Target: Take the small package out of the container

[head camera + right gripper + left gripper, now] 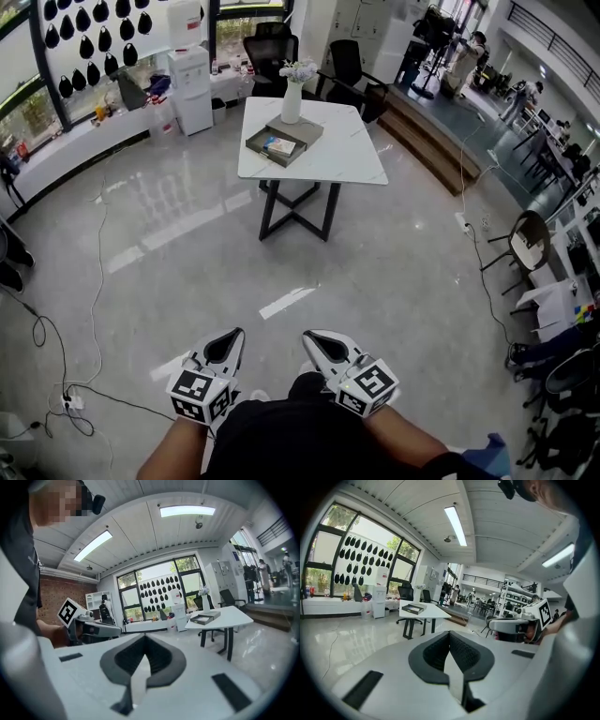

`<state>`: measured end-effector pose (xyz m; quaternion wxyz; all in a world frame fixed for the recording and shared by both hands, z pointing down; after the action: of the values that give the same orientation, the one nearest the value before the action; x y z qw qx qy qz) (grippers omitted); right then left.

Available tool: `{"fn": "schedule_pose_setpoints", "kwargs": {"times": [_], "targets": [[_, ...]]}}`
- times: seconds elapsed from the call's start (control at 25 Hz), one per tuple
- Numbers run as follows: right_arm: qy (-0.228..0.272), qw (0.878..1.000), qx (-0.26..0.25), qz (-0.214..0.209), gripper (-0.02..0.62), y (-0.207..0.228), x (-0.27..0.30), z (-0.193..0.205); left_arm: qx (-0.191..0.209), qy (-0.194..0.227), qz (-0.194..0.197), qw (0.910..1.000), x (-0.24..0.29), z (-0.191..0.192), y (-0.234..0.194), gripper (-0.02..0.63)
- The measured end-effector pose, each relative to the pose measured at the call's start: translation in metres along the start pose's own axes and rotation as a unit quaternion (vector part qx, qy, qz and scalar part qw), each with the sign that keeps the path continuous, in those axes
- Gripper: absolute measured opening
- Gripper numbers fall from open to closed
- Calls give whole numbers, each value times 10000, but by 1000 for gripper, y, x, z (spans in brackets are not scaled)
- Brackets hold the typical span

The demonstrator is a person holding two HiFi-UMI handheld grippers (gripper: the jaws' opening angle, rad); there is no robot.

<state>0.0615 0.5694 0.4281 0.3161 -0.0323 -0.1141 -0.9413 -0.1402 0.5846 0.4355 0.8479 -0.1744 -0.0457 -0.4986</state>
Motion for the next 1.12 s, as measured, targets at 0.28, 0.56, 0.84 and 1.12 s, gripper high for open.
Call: {"fn": "schedule_pose_setpoints", "kwargs": {"times": [0.28, 0.56, 0.84, 1.12], "targets": [[174, 9962, 852, -73, 0, 39, 33, -3, -67, -22, 48, 10000, 39, -12, -28, 3], [-126, 9977, 672, -12, 0, 113, 86, -18, 102, -137, 9, 9999, 113, -48, -58, 2], [74, 9987, 499, -98, 0, 196, 133, -65, 260, 16, -92, 9996, 199, -104, -84, 2], [91, 9974, 701, -109, 1, 273, 161, -83, 270, -116, -132, 9995, 272, -121, -92, 2]]}}
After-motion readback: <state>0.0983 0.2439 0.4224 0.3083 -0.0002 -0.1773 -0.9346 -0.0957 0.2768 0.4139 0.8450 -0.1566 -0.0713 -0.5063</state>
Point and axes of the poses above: the fingertips, and each gripper's own axes: x forward along the fingers, y to its right, z out of its underside, the point moved 6 cm from there along -x, backward along the fingers, and after that the axes turned 4 degrees about y, right-handed, at the moved point
